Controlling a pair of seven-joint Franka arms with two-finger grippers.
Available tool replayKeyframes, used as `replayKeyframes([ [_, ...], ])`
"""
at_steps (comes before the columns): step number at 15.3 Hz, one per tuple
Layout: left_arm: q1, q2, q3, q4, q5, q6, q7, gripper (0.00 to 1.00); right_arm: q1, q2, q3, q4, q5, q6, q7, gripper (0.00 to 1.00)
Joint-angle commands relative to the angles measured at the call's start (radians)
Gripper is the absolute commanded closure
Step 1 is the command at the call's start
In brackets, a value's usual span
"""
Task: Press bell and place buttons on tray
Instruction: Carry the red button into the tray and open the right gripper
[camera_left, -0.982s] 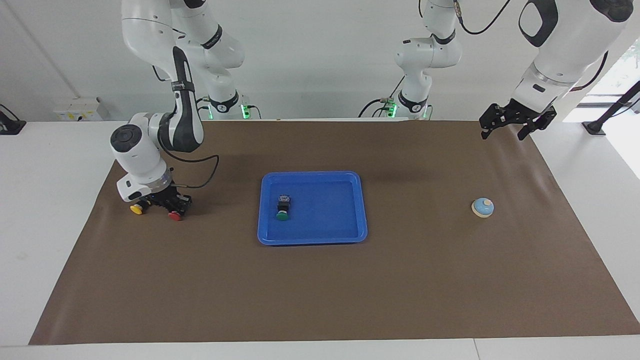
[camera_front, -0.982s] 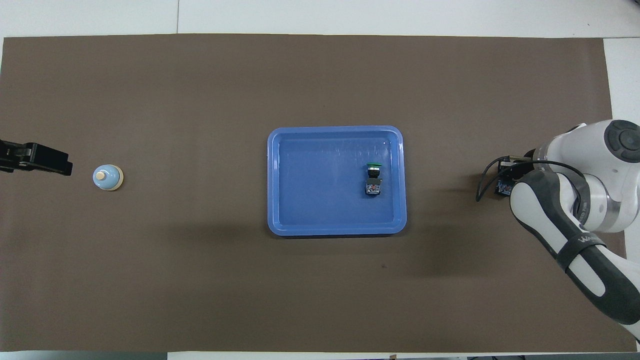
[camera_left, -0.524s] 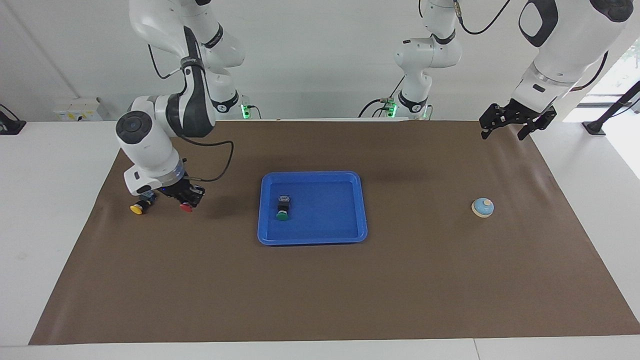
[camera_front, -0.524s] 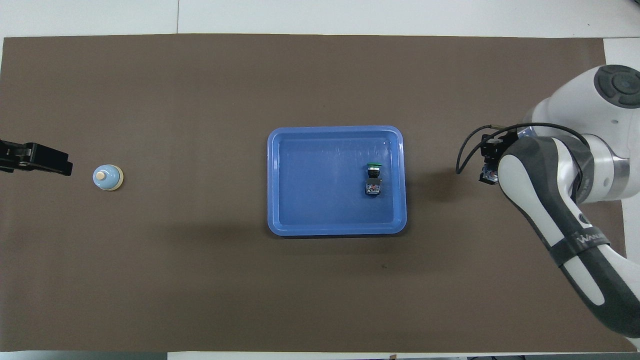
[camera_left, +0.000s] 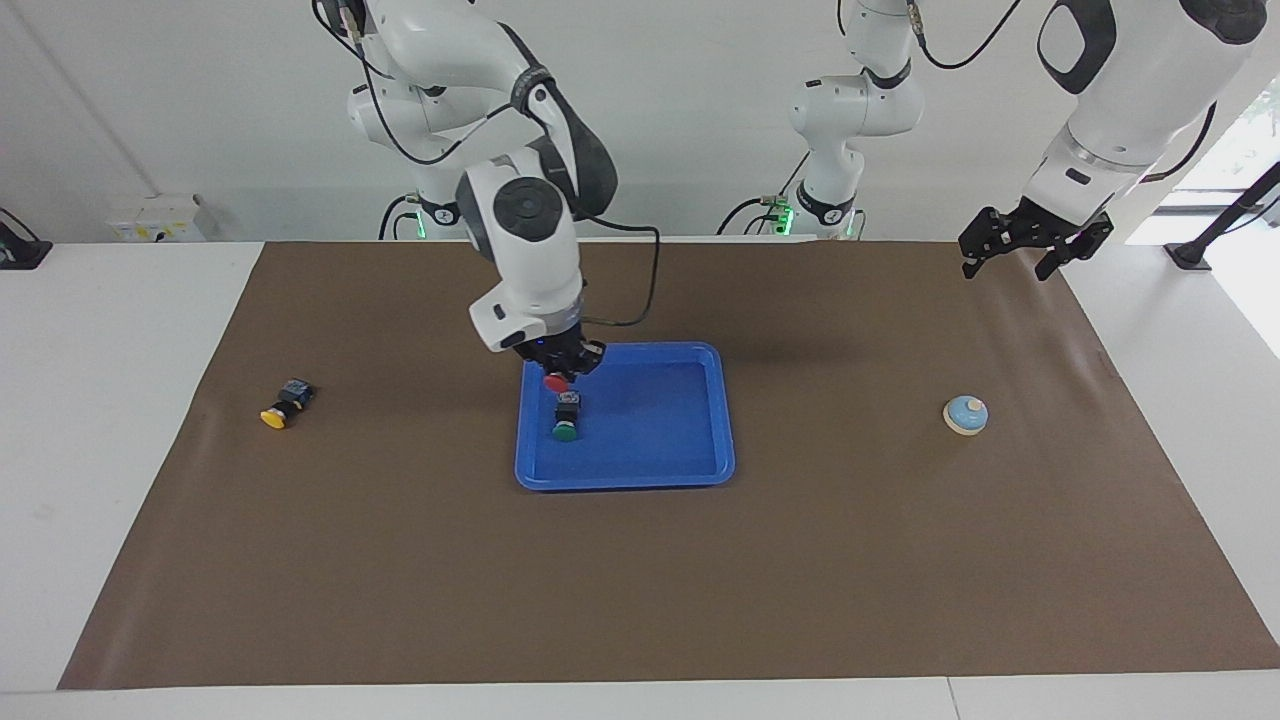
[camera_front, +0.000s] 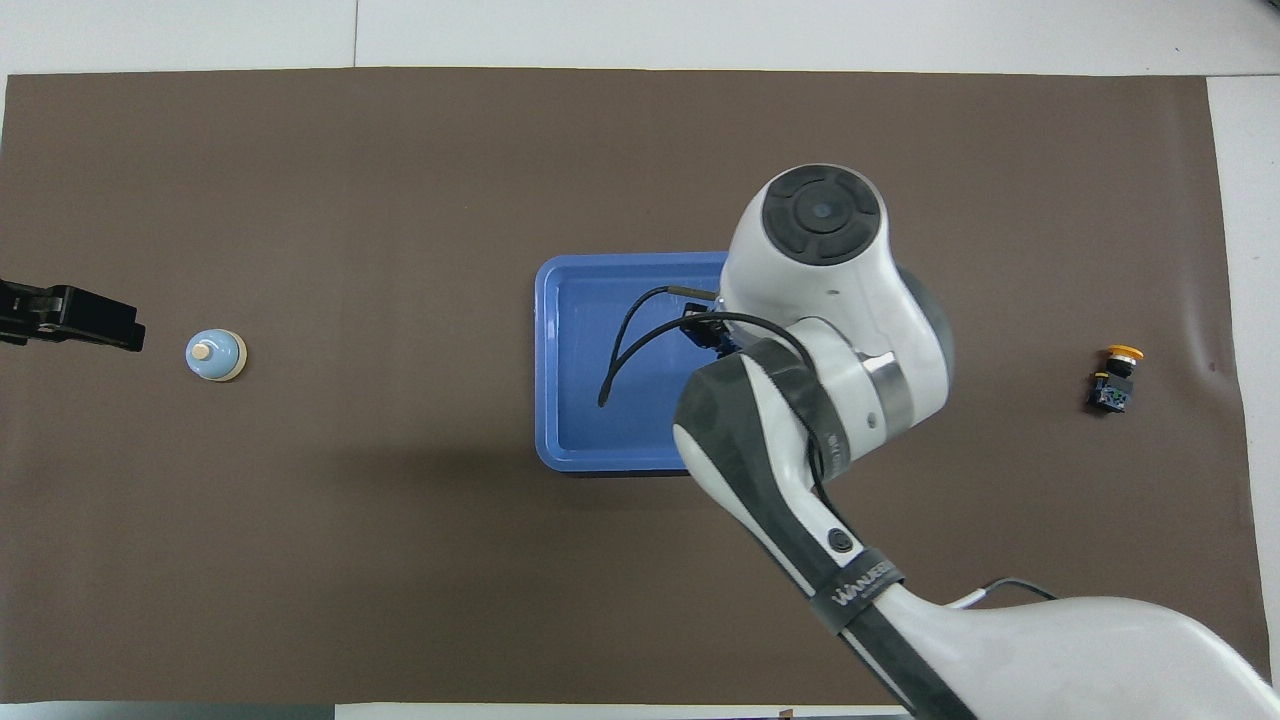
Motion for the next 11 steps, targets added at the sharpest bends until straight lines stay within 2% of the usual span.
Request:
replayKeyframes([
  [1,-0.006,-0.007,0.006,-0.004,-0.004,0.008,-0.012,0.00,0.048,0.089,-0.007,0.059,-0.044,0.049,-0.005,1.00],
  [4,-0.006,-0.007,0.006,-0.004,-0.004,0.008,-0.012,0.00,0.074,0.137,-0.007,0.047,-0.052,0.116,-0.063,1.00],
  [7,-0.006,-0.007,0.006,-0.004,-0.004,0.008,-0.012,0.00,0.066,0.138,-0.007,-0.031,-0.057,0.233,-0.072,1.00],
  [11,-0.006,-0.007,0.006,-0.004,-0.003,0.008,-0.012,0.00,0.058,0.131,-0.007,-0.073,-0.038,0.290,-0.075,1.00],
])
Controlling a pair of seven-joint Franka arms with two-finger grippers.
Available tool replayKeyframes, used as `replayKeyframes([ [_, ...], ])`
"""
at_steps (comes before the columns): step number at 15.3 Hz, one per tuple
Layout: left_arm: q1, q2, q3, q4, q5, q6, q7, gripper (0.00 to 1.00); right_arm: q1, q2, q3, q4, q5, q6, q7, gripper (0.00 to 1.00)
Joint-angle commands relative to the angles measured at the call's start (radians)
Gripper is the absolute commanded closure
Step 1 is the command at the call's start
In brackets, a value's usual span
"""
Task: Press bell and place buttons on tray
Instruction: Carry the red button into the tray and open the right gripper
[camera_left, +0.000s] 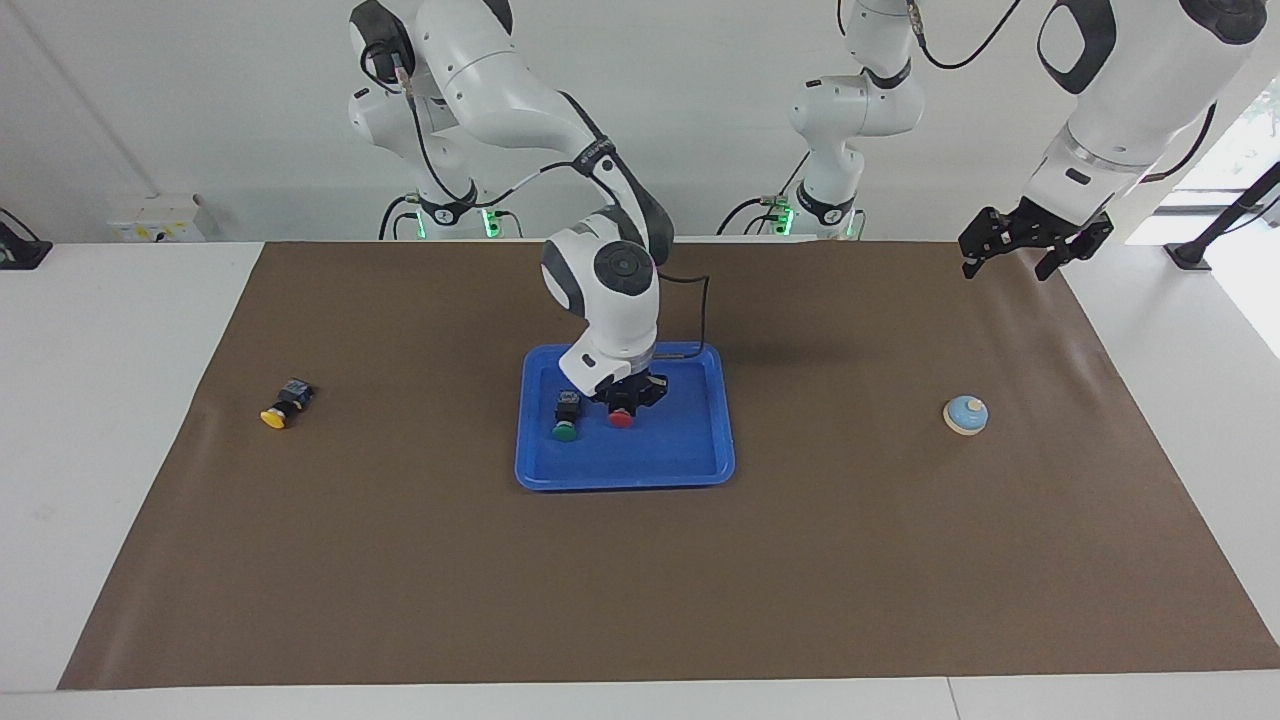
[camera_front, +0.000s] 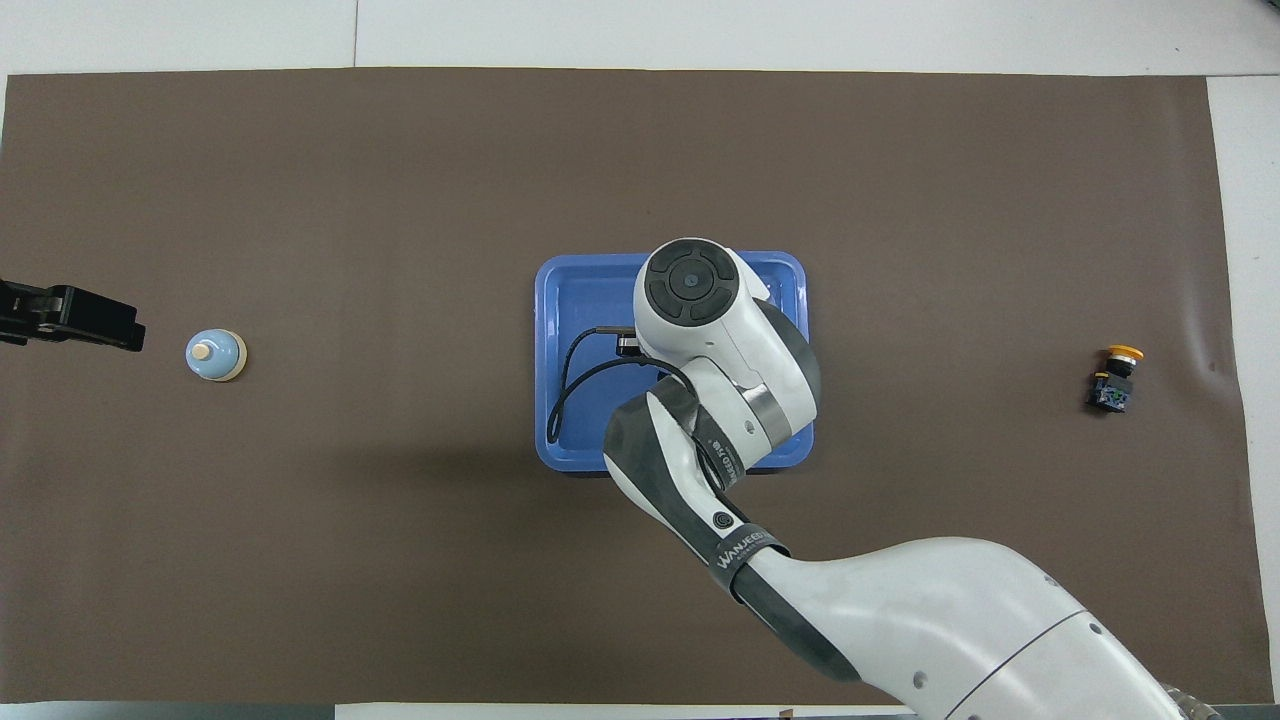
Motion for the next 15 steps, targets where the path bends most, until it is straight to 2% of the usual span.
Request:
replayKeyframes([
  [1,-0.006,-0.007,0.006,-0.004,-0.004,0.008,-0.012,0.00,-0.015,-0.027,0.006,-0.054,0.006,0.052,-0.010,1.00],
  [2,-0.006,-0.007,0.006,-0.004,-0.004,0.008,-0.012,0.00,-0.015,-0.029,0.006,-0.056,0.006,0.052,-0.008,0.60],
  [3,-0.006,-0.007,0.006,-0.004,-0.004,0.008,-0.012,0.00,-0.015,-0.030,0.006,-0.054,0.006,0.049,-0.007,0.01],
  [6,-0.006,-0.007,0.006,-0.004,-0.004,0.008,-0.012,0.00,-0.027,-0.032,0.002,-0.027,0.010,0.006,0.007,0.00],
  [10,-0.006,-0.007,0.006,-0.004,-0.004,0.008,-0.012,0.00,-0.093,-0.068,0.002,0.055,0.047,-0.118,0.041,0.00],
  [13,-0.006,-0.007,0.006,-0.004,-0.003,0.008,-0.012,0.00,-0.194,-0.136,-0.003,0.058,0.044,-0.189,-0.011,0.00],
  [15,-0.006,-0.007,0.006,-0.004,-0.004,0.008,-0.012,0.00,-0.289,-0.171,-0.006,0.053,0.024,-0.232,-0.156,0.00],
])
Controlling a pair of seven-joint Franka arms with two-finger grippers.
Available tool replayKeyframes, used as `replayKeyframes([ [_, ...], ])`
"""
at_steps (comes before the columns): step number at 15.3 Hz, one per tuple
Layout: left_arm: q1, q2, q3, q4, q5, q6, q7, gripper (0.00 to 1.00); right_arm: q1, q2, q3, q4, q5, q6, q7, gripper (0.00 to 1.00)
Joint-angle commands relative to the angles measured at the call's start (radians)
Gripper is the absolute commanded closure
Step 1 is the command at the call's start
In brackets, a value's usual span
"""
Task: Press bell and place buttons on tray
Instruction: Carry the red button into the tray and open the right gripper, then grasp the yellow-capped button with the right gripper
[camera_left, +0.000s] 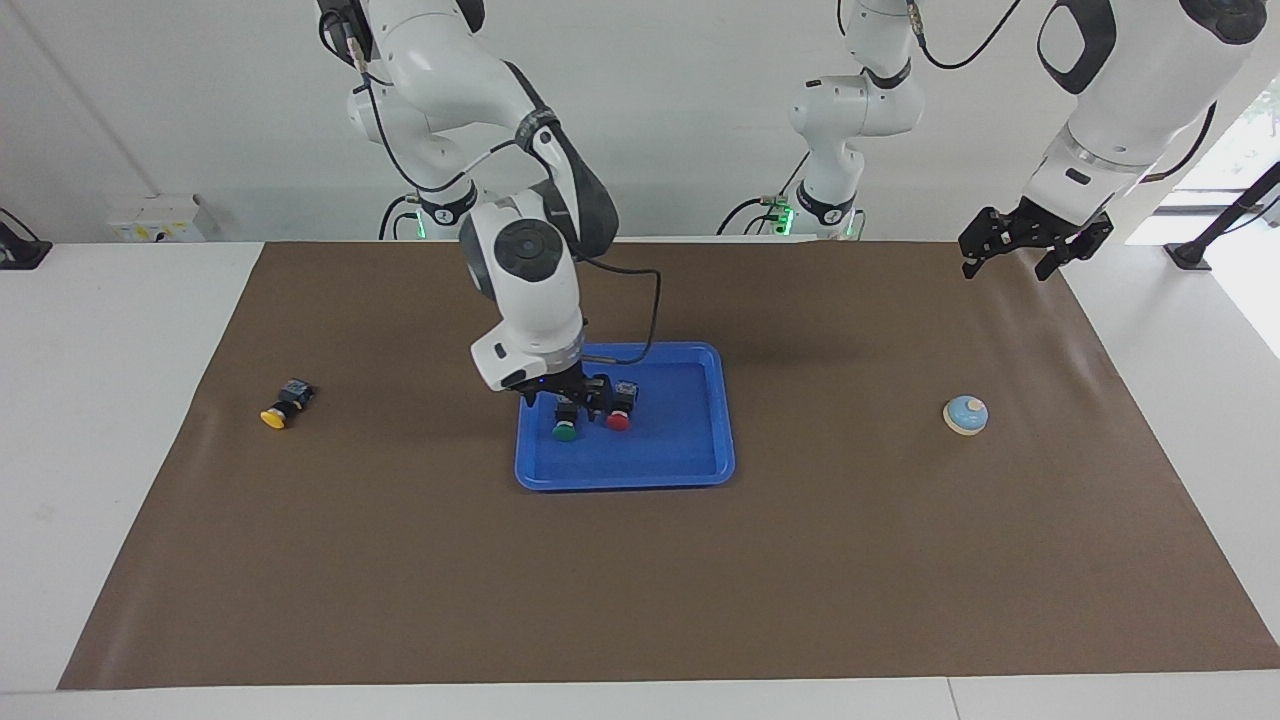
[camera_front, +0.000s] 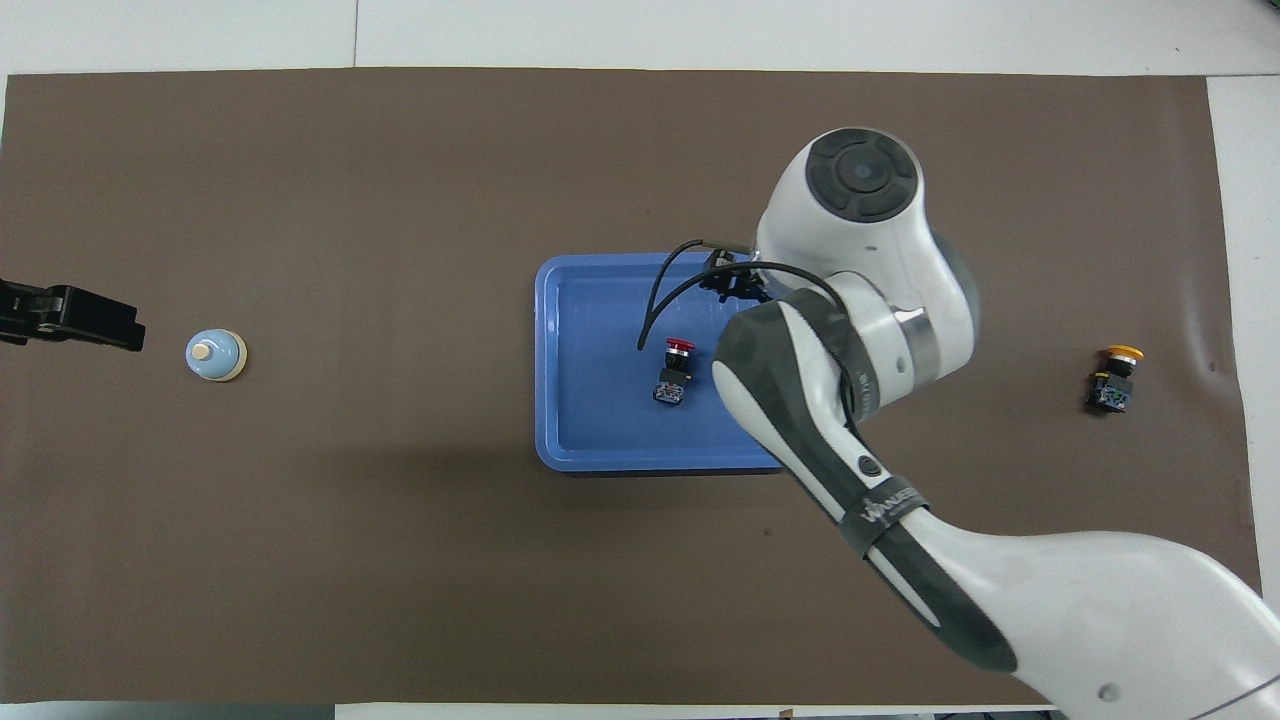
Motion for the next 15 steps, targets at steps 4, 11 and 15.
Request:
replayKeyframes([
  [4,-0.006,-0.007,0.006,-0.004,-0.004,0.008,-0.012,0.00,-0.335,-0.078,0.007,-0.055,-0.031,-0.045,-0.434,0.00],
  [11,-0.006,-0.007,0.006,-0.004,-0.004,0.008,-0.012,0.00,-0.618,-0.162,0.009,-0.322,-0.074,0.190,-0.683,0.00],
  [15,-0.006,-0.007,0.006,-0.004,-0.004,0.008,-0.012,0.00,-0.666,-0.209,0.010,-0.553,-0.069,0.491,-0.761,0.00],
])
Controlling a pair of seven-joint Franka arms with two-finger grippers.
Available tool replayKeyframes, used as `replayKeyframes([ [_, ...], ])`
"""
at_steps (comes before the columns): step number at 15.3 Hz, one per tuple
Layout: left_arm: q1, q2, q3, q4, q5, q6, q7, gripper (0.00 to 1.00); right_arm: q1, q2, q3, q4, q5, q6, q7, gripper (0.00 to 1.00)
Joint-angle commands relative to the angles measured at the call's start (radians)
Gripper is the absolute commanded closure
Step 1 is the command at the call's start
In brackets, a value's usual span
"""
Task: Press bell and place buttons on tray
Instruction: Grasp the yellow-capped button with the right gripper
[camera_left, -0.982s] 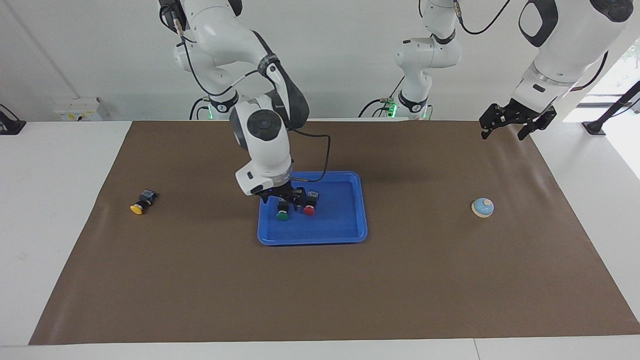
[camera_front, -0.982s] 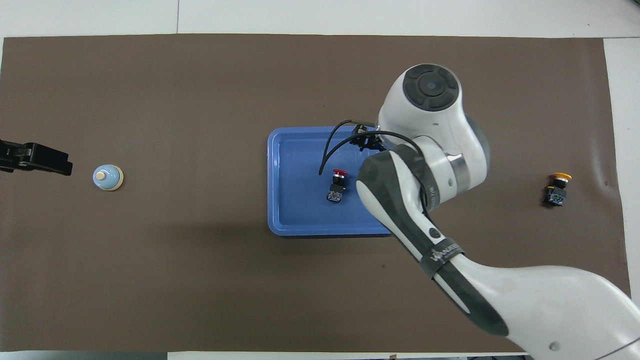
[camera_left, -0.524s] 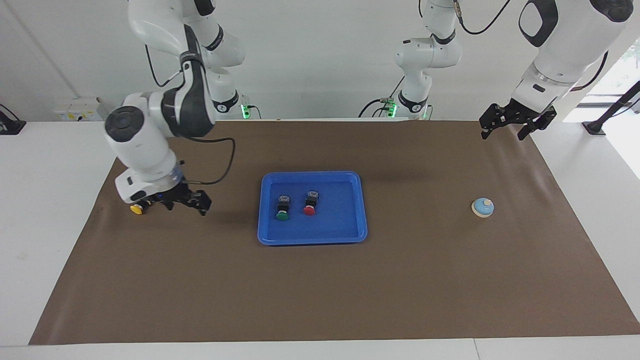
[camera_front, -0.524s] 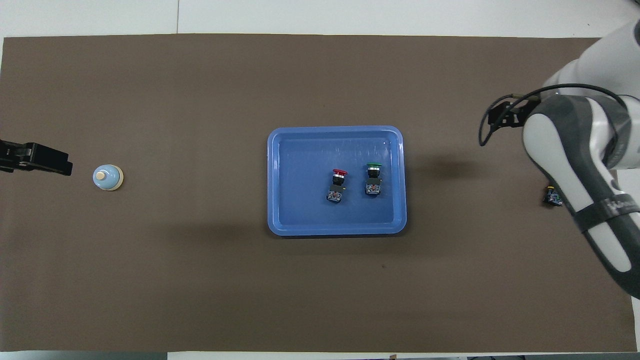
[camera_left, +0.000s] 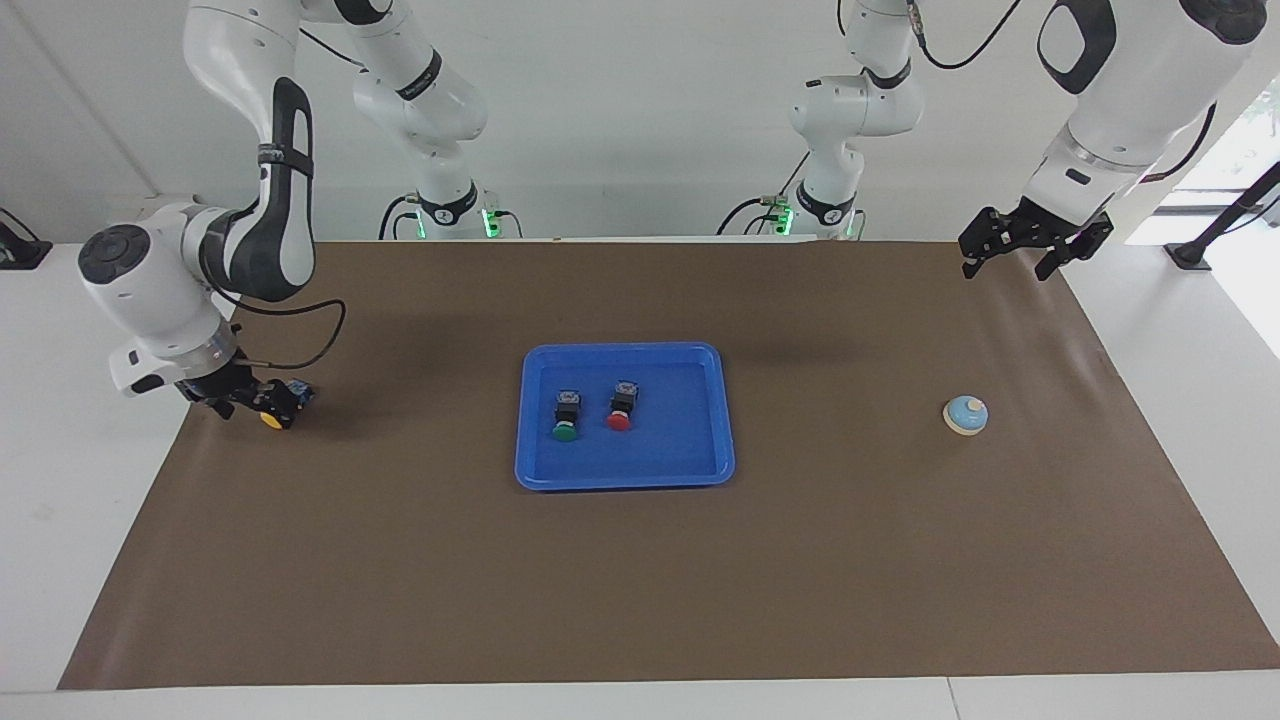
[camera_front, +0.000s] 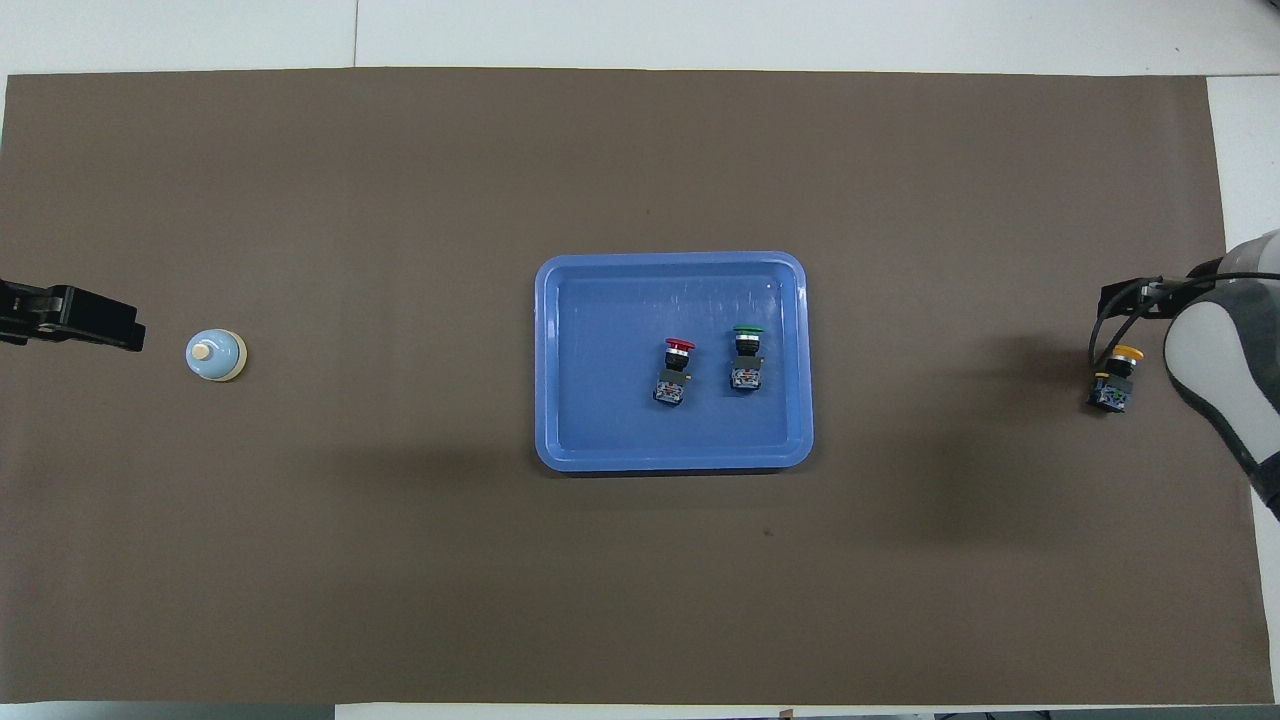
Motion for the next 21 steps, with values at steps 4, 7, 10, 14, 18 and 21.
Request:
replayKeyframes([
  [4,-0.006,-0.007,0.006,-0.004,-0.004,0.008,-0.012,0.00,-0.020,-0.078,0.020,-0.190,0.004,0.131,-0.025,0.00],
  [7,-0.006,-0.007,0.006,-0.004,-0.004,0.008,-0.012,0.00,-0.020,-0.087,0.020,-0.220,0.004,0.141,-0.028,0.00],
  [10,-0.006,-0.007,0.006,-0.004,-0.004,0.008,-0.012,0.00,-0.035,-0.076,0.020,-0.233,0.004,0.167,-0.066,0.11],
  [14,-0.006,-0.007,0.006,-0.004,-0.004,0.008,-0.012,0.00,-0.032,-0.076,0.020,-0.231,0.004,0.163,-0.051,1.00],
  [18,-0.006,-0.007,0.006,-0.004,-0.004,0.008,-0.012,0.00,-0.027,-0.078,0.022,-0.213,0.005,0.128,-0.041,1.00],
  [21,-0.006,-0.007,0.006,-0.004,-0.004,0.008,-0.012,0.00,-0.003,-0.081,0.049,-0.107,0.007,-0.014,0.006,1.00],
])
